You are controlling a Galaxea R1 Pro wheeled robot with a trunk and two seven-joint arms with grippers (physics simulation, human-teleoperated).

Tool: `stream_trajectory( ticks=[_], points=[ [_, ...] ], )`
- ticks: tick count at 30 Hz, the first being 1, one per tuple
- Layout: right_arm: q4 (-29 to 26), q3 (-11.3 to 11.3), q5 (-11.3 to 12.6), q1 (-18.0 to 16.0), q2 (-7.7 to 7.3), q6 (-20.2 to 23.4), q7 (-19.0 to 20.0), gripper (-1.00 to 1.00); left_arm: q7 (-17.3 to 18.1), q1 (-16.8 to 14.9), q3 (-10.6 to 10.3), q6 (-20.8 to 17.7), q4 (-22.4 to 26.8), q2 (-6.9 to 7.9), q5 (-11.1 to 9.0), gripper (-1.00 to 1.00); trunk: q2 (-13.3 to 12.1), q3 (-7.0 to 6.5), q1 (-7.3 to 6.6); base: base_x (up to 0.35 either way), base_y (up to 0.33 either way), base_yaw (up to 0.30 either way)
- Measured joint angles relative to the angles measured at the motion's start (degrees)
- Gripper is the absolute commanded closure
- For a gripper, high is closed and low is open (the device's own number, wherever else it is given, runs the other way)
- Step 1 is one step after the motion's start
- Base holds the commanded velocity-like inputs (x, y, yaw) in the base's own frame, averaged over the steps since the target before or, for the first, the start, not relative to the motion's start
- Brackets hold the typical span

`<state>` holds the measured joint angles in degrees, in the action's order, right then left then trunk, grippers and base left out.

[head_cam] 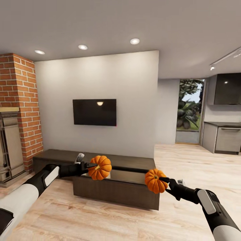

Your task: Place each of the two pumpkins and all three candles from the living room inside a cabinet in the living room (use any cabinet), then make sure every cabinet is closed, and position the cauldron so it is next to a table in the living room.

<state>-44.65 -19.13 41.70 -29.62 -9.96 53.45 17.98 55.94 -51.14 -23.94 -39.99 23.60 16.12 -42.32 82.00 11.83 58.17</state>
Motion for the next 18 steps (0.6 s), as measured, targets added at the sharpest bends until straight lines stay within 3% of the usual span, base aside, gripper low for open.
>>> stream_trajectory(
  ticks=[5,18],
  points=[
    [0.4,0.0,-0.2,0.4,-0.05,-0.2,0.2,1.00,0.2,0.3,0.0,2.5,0.0,0.00,0.0,1.00,-2.0,-0.43,-1.10,0.000,0.000,0.000],
    [0.6,0.0,-0.3,0.9,-0.04,-0.3,0.1,1.00,0.6,2.1,0.0,4.0,0.0,0.08,0.1,1.00,-2.0,0.78,-1.11,0.000,0.000,0.000]
  ],
)
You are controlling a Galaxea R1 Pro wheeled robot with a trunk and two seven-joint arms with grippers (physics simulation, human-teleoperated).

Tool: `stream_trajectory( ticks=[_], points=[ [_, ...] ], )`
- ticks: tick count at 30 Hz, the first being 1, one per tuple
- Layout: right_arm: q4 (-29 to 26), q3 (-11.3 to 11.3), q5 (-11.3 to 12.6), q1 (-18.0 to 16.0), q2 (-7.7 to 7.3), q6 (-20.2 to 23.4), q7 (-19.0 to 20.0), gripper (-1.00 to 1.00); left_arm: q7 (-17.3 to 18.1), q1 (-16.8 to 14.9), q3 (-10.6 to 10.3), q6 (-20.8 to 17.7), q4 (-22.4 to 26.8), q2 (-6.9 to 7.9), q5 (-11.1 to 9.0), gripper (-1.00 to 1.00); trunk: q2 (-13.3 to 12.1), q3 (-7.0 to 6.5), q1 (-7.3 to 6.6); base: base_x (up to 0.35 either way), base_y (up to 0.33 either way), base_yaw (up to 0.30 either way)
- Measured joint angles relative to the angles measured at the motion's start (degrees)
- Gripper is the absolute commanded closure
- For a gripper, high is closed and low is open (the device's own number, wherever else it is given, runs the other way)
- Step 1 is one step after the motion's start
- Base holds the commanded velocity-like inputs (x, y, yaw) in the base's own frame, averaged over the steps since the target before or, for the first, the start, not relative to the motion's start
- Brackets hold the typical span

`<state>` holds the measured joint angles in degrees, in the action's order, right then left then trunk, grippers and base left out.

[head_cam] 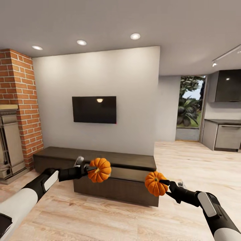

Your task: Place each of the two pumpkins and all three candles from the living room inside a cabinet in the living room (use any cabinet), then make sure every cabinet is closed, and position the cauldron so it is next to a table in the living room.

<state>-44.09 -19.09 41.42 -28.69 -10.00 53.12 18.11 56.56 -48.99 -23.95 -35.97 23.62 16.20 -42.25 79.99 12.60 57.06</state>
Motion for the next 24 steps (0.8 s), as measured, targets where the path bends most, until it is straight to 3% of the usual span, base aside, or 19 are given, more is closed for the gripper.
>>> stream_trajectory(
  ticks=[24],
  points=[
    [2.5,1.6,0.1,0.0,0.11,-2.3,1.0,1.00,0.7,1.0,0.0,-0.2,0.2,0.00,0.2,1.00,0.0,2.24,0.00,0.000,0.000,0.000]
  ],
)
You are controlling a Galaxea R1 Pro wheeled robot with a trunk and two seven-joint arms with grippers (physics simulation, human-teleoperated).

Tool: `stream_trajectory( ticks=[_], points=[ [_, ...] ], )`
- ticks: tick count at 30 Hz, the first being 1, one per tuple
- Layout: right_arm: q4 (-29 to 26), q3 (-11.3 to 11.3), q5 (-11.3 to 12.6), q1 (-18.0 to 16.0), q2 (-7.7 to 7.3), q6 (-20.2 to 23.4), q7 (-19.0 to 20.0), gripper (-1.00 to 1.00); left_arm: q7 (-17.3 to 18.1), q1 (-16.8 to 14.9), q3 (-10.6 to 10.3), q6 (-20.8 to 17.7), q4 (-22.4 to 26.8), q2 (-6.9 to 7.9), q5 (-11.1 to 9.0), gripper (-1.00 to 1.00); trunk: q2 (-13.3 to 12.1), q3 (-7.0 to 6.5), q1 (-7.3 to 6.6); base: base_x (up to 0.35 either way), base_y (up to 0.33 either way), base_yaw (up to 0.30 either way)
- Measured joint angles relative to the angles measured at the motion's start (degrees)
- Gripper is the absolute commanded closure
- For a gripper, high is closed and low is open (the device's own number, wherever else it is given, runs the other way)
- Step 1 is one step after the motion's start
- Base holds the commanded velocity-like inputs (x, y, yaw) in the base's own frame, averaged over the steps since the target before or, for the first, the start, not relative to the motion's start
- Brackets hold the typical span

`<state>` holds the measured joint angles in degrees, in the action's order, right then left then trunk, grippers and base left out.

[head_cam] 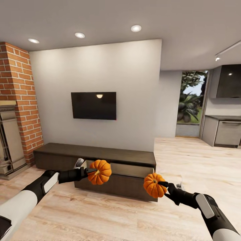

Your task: Place each of the two pumpkins and all three candles from the living room inside a cabinet in the living room (use any cabinet), then make sure every cabinet is closed, and position the cauldron so it is next to a table in the living room.

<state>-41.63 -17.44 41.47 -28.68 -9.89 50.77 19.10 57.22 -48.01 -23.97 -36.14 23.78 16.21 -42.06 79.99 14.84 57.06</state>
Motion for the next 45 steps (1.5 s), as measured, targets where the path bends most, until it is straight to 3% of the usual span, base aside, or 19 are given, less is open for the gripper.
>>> stream_trajectory(
  ticks=[5,10,17,31,45],
  points=[
    [0.3,-0.2,0.3,0.0,-0.21,0.1,7.9,1.00,0.7,0.0,-0.8,0.0,0.0,-0.01,0.1,1.00,0.0,0.46,0.00,0.000,0.000,0.000],
    [0.5,-0.4,-0.1,0.0,-0.23,0.0,10.8,1.00,1.6,0.0,-2.1,0.0,0.0,-0.01,0.0,1.00,0.0,0.93,0.00,0.000,0.000,0.000],
    [1.5,-0.5,0.0,0.0,-0.39,-0.1,11.4,1.00,3.6,0.0,-3.0,0.0,0.0,-0.01,0.1,1.00,0.0,1.59,0.00,0.036,0.095,-0.011],
    [2.2,-0.6,-0.1,0.0,-0.30,-0.3,11.4,1.00,3.8,0.0,-3.6,0.1,0.2,-0.01,0.2,1.00,0.0,2.90,-0.02,0.129,0.266,-0.089],
    [2.2,-0.6,-0.1,0.4,-0.21,-0.4,11.4,1.00,3.9,0.0,-4.3,0.2,0.4,-0.02,0.3,1.00,0.0,2.91,-0.03,0.284,0.157,-0.198]
  ],
)
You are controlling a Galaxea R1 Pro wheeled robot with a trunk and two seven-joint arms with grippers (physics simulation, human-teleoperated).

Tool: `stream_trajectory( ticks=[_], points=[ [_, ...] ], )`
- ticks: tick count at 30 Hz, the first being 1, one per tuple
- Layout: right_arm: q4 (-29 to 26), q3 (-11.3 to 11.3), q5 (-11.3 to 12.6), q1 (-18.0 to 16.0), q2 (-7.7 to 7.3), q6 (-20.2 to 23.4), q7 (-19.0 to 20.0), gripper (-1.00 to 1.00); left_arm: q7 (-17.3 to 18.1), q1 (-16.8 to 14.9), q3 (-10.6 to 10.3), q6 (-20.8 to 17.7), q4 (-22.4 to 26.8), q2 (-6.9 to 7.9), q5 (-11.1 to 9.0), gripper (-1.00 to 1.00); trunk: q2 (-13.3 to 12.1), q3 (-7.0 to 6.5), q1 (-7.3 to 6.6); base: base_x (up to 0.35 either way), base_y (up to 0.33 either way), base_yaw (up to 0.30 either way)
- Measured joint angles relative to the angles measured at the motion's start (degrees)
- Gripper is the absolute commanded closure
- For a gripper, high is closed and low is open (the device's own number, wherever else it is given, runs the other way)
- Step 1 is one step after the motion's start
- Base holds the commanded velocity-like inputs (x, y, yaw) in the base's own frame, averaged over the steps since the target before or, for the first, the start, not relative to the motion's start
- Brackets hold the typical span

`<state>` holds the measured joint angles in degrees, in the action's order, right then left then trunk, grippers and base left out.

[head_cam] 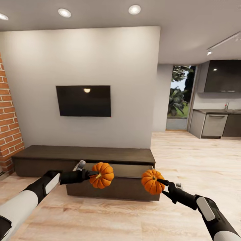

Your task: Place each of the two pumpkins and all three candles from the living room inside a cabinet in the living room (use any cabinet), then make sure every cabinet is closed, and position the cauldron so it is next to a table in the living room.

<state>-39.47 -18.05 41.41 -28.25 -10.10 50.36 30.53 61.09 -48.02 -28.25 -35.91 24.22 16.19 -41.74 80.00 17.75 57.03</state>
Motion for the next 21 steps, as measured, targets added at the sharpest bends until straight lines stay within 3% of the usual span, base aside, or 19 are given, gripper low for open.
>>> stream_trajectory(
  ticks=[6,15,21],
  points=[
    [0.0,0.0,0.3,0.0,0.03,0.1,0.0,1.00,0.1,0.0,0.0,0.0,0.1,0.01,-0.1,1.00,0.0,-0.04,0.02,0.219,-0.027,-0.151],
    [-0.1,0.0,-0.1,0.0,0.06,-1.9,0.0,1.00,0.4,0.1,0.2,-0.1,0.1,-0.01,-0.3,1.00,0.0,-0.05,0.02,0.053,-0.004,-0.012],
    [-0.1,0.1,0.3,0.0,0.05,-2.2,-0.1,1.00,0.4,0.1,0.1,0.0,-0.4,-0.05,-0.2,1.00,0.0,-0.05,0.00,0.257,-0.018,0.000]
  ],
)
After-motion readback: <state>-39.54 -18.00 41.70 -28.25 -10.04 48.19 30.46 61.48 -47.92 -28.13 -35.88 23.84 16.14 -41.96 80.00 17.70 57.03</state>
